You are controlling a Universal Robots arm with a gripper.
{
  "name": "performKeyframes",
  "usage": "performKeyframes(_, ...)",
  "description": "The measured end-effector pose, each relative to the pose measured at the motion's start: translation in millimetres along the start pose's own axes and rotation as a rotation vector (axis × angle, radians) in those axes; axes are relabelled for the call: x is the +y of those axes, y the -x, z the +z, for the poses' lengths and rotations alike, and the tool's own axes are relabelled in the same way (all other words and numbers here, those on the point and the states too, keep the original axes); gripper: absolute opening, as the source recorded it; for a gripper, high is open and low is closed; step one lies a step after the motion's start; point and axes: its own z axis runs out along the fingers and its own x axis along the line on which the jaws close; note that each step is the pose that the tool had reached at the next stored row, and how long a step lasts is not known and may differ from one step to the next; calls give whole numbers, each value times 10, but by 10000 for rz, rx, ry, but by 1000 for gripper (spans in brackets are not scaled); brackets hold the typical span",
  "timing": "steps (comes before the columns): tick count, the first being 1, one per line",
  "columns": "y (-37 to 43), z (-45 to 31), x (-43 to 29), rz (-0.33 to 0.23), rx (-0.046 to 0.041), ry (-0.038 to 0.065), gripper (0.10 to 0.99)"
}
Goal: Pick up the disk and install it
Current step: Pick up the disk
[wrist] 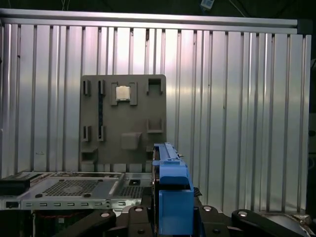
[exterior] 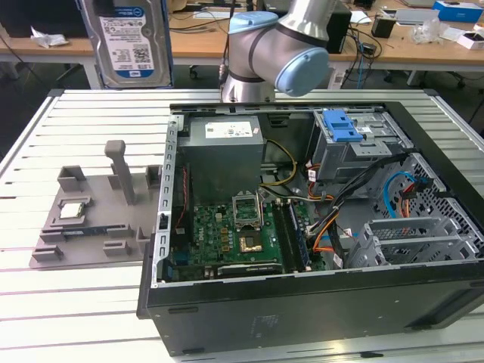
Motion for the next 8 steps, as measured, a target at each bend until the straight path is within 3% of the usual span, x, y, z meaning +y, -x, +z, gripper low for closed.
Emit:
performKeyframes(4,-5,-2,-175,-1,-1,4,365)
performKeyframes(5,-7,-4,-270,1,0,8,365)
performKeyframes(8,-12,-6,-405,0,0,13,365)
